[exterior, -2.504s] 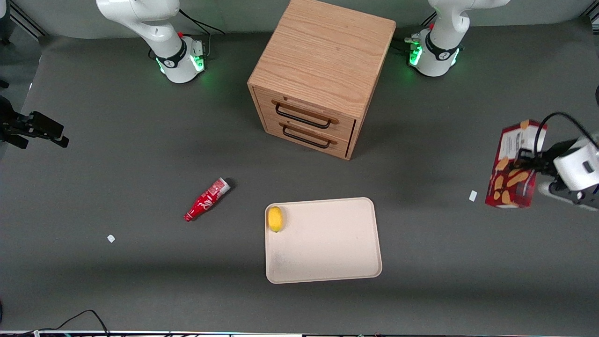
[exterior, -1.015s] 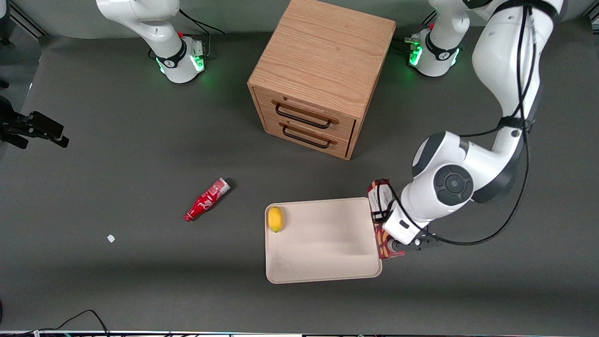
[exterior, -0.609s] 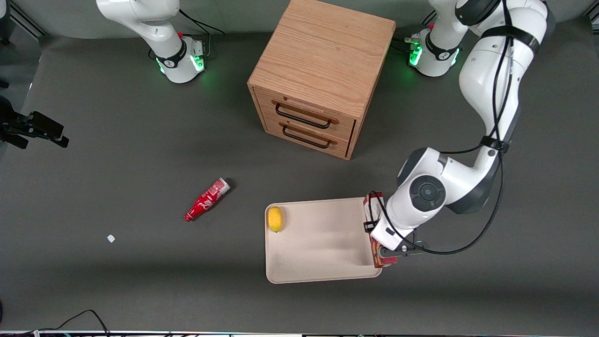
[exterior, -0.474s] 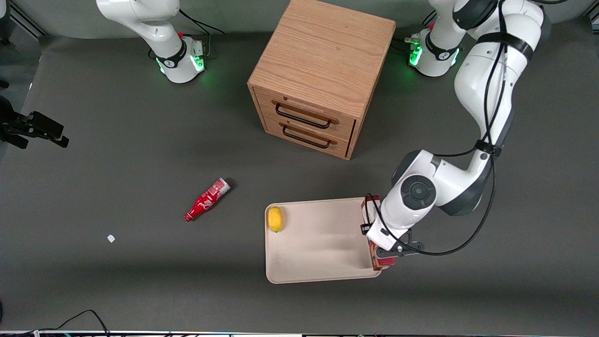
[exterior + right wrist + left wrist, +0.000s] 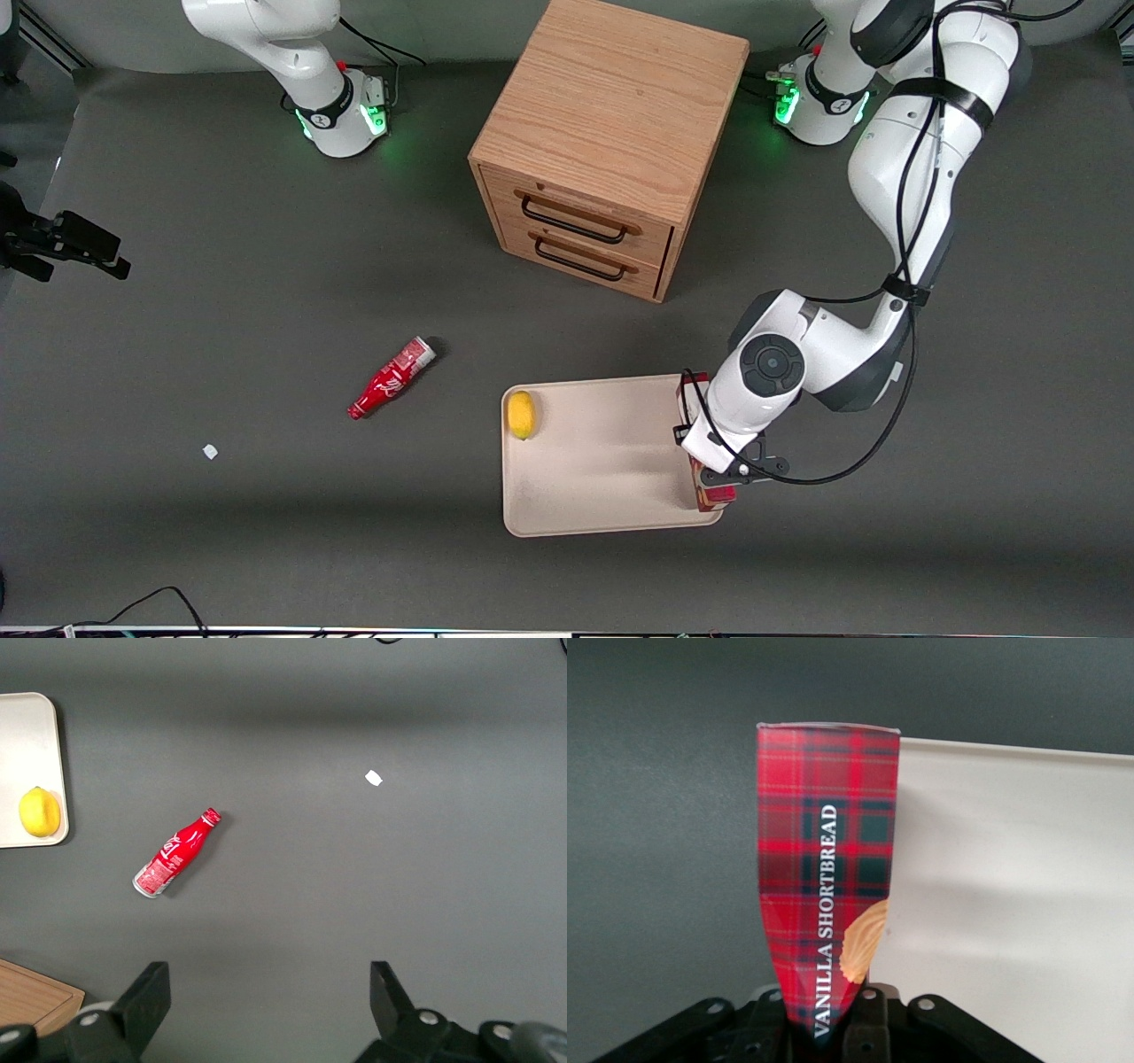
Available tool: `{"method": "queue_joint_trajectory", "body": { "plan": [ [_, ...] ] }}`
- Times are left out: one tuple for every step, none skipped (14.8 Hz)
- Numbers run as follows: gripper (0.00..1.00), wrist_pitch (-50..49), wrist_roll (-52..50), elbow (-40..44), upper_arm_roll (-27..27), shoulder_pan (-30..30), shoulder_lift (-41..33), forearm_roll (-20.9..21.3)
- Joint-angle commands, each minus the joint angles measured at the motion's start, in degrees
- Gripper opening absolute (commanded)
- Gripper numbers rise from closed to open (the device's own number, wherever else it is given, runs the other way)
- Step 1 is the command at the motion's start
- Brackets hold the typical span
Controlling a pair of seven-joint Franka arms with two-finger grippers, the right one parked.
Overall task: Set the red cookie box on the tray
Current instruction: 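Lower the box onto the tray and open the left gripper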
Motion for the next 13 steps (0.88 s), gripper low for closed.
{"method": "queue_joint_trajectory", "body": {
  "plan": [
    [0.70,0.61,-2.00,-0.56,0.05,-0.42,-0.17,1.81],
    [0.83,0.61,-2.00,-0.65,0.05,-0.42,-0.26,1.81],
    [0.99,0.61,-2.00,-0.65,0.05,-0.33,-0.26,1.81],
    [1.00,0.26,-2.08,-0.82,0.05,-0.24,-0.44,1.72],
    [1.00,-0.61,-2.00,-1.00,-0.04,-0.16,-0.87,1.55],
    [1.00,-0.88,-2.08,-1.09,-0.04,-0.16,-1.66,1.28],
    [1.00,-1.93,-2.08,-1.09,-0.13,0.02,-2.54,1.02],
    [1.00,-4.81,-2.17,-0.92,-0.83,0.28,-3.76,0.67],
    [1.00,-7.88,-1.91,-0.65,-1.88,0.54,-5.52,0.40],
    [1.00,-11.13,-1.56,-0.65,-2.06,1.07,-7.71,-0.21],
    [1.00,-13.95,-1.04,-0.82,-2.32,1.42,-10.34,-2.21],
    [1.00,-16.41,-0.42,-0.91,-1.98,1.60,-13.24,-5.02],
    [1.00,-19.57,2.20,-0.83,-1.63,1.78,-15.97,-7.92]
  ]
}}
